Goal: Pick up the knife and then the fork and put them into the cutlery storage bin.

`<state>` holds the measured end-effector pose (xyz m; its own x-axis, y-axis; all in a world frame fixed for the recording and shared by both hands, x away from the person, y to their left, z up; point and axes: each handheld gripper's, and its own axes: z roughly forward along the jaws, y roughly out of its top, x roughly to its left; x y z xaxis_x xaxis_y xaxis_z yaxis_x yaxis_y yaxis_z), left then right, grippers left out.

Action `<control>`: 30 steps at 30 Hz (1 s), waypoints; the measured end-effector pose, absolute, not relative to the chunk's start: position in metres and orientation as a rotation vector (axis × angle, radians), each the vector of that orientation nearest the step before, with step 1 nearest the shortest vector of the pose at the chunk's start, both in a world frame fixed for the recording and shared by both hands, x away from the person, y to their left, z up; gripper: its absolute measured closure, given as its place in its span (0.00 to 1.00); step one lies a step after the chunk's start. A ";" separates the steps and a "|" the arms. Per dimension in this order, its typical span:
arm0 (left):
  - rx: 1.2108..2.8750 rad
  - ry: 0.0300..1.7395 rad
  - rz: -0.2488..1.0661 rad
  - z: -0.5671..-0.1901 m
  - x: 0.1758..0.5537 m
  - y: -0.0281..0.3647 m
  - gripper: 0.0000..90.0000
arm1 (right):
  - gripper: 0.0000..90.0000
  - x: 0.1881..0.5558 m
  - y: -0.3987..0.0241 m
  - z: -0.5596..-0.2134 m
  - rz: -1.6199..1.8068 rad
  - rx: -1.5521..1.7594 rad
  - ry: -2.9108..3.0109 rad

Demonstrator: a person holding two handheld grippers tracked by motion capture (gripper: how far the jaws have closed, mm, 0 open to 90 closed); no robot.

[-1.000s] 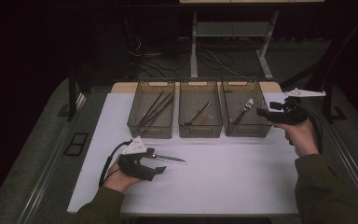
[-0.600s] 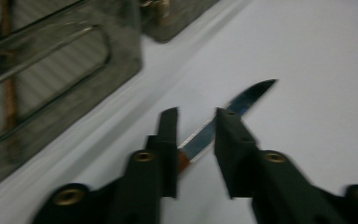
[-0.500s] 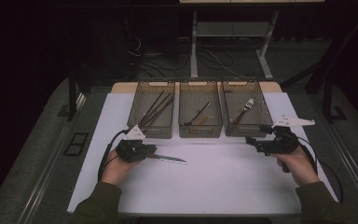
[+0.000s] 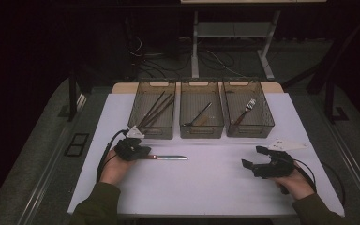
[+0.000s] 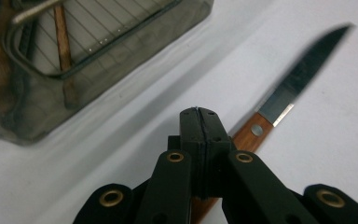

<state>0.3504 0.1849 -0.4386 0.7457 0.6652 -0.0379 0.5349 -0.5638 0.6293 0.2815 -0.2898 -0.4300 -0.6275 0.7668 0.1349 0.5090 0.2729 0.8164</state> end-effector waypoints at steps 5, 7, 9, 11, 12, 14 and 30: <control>2.314 0.898 0.259 -0.438 0.344 0.187 0.99 | 0.18 0.276 -0.287 -0.435 1.272 1.170 2.264; 2.312 0.898 0.265 -0.438 0.342 0.188 0.99 | 0.18 0.274 -0.285 -0.437 1.259 1.157 2.274; 2.314 0.900 0.270 -0.438 0.340 0.187 0.99 | 0.18 0.273 -0.284 -0.439 1.252 1.157 2.276; 2.315 0.895 0.276 -0.438 0.339 0.187 0.99 | 0.18 0.272 -0.284 -0.440 1.251 1.163 2.280; 2.314 0.896 0.278 -0.438 0.339 0.187 0.99 | 0.18 0.271 -0.284 -0.441 1.247 1.162 2.282; 2.308 0.899 0.280 -0.437 0.338 0.187 0.97 | 0.19 0.272 -0.284 -0.440 1.251 1.162 2.283; 2.284 0.772 0.201 -0.444 0.338 0.173 0.77 | 0.18 0.273 -0.279 -0.442 1.243 1.132 2.301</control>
